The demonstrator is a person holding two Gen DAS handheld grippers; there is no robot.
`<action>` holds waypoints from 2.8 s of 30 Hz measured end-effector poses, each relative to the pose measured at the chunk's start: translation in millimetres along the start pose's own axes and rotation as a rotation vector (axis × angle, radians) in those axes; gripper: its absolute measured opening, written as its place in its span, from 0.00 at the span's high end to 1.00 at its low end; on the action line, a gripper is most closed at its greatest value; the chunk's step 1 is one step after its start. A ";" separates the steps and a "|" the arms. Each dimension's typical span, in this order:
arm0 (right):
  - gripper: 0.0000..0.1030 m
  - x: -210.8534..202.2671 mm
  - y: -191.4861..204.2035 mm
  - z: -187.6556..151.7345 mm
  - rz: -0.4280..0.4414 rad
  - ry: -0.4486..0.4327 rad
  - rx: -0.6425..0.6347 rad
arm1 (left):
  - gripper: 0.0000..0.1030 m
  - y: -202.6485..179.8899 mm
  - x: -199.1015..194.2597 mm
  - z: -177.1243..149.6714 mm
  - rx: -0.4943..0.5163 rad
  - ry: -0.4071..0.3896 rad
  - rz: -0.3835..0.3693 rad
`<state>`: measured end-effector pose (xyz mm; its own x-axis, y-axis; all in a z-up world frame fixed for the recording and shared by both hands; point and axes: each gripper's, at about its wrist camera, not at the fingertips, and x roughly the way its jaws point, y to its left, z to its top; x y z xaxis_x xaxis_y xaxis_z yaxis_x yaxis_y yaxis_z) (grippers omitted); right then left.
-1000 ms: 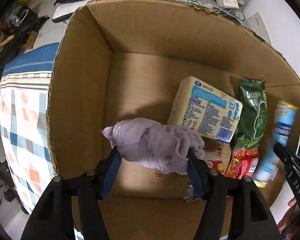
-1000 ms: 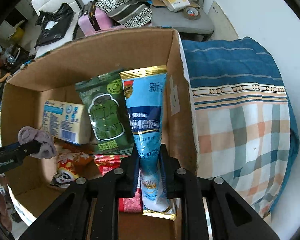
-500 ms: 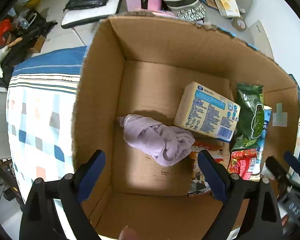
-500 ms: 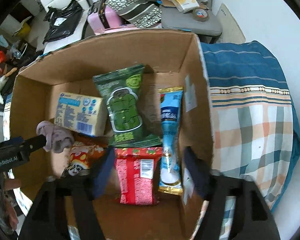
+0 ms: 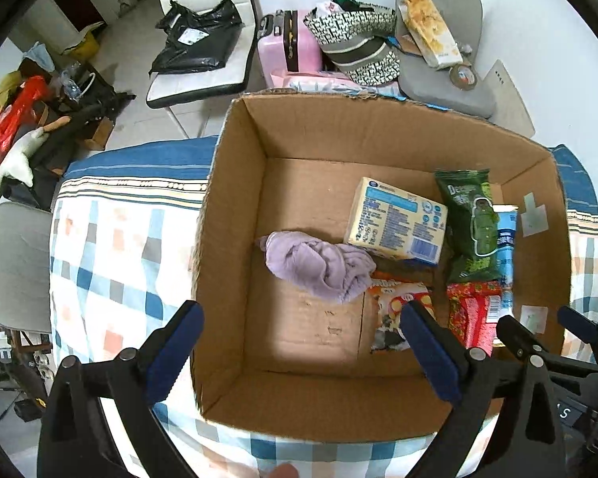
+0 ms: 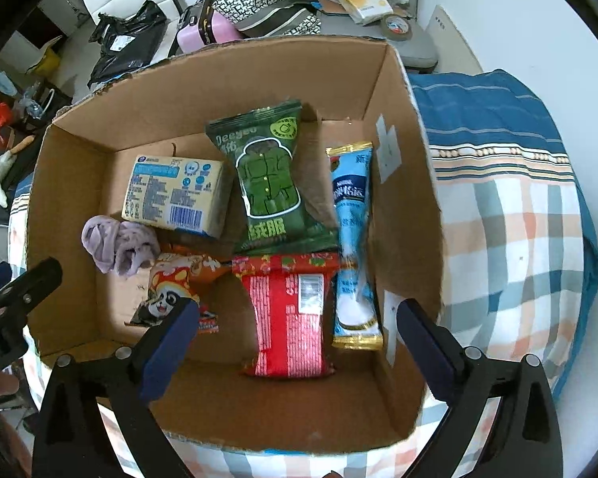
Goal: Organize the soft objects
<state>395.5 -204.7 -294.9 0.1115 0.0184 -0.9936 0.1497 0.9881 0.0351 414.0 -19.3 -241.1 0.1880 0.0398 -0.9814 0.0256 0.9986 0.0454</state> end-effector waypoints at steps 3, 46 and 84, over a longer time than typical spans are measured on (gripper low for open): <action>0.02 -13.0 0.2 -7.4 -0.002 -0.021 -0.004 | 0.02 1.2 -13.5 -5.7 -0.009 -0.025 -0.004; 0.02 -351.6 -39.5 -233.7 0.096 -0.513 -0.034 | 0.02 15.3 -324.6 -198.1 -0.036 -0.479 -0.048; 0.02 -384.0 -35.8 -246.3 0.031 -0.596 -0.070 | 0.02 14.6 -340.1 -204.4 -0.022 -0.493 -0.018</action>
<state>105.4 -209.5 59.0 0.6493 -0.0213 -0.7602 0.0747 0.9966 0.0359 149.7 -11.4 55.2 0.6303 0.0073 -0.7763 0.0130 0.9997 0.0199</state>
